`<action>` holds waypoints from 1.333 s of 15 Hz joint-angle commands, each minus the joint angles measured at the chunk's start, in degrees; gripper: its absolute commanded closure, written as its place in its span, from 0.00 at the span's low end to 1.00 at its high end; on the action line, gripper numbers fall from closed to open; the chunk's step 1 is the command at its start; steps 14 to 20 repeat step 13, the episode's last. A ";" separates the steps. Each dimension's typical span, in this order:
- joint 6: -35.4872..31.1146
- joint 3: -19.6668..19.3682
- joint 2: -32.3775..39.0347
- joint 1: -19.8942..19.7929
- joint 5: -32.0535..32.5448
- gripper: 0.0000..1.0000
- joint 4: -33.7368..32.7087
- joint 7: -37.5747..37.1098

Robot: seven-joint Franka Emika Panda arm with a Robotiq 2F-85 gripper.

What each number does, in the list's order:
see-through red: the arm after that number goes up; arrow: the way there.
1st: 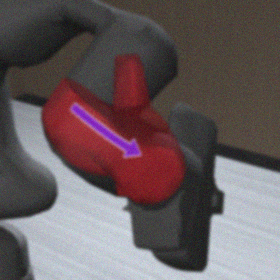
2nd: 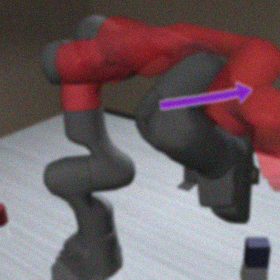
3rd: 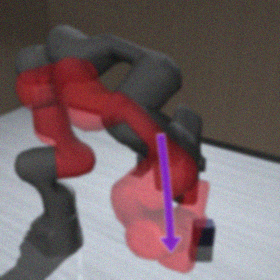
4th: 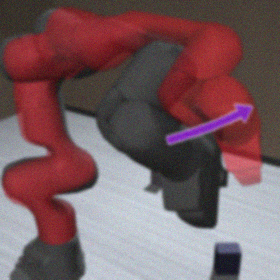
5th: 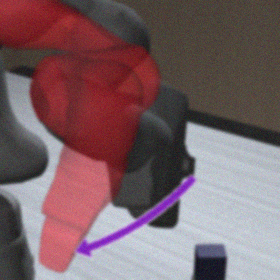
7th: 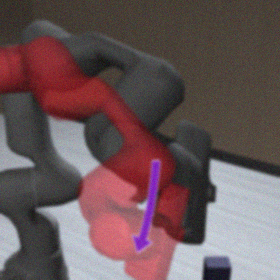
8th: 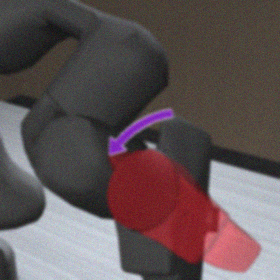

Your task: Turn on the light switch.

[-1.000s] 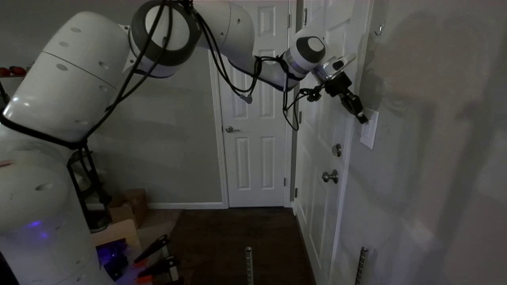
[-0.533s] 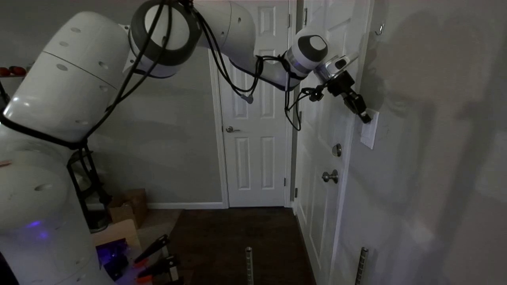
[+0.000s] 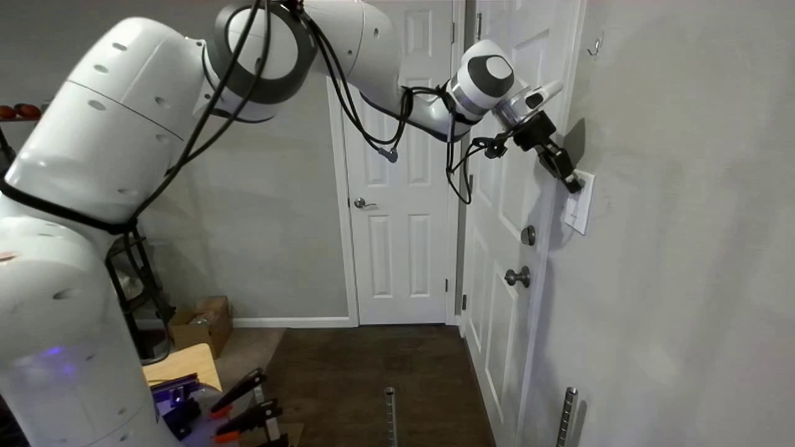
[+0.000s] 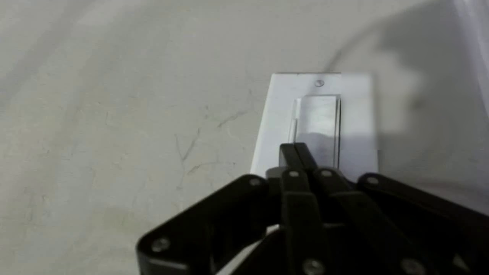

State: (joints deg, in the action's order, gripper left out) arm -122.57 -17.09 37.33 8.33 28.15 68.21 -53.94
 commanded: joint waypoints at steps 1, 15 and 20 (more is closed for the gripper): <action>2.15 1.65 -1.03 -0.77 -1.59 0.96 -0.73 0.51; 3.85 4.96 -1.31 -1.33 -9.45 0.96 -1.67 -0.09; 3.85 4.96 -1.31 -1.33 -9.45 0.96 -1.67 -0.09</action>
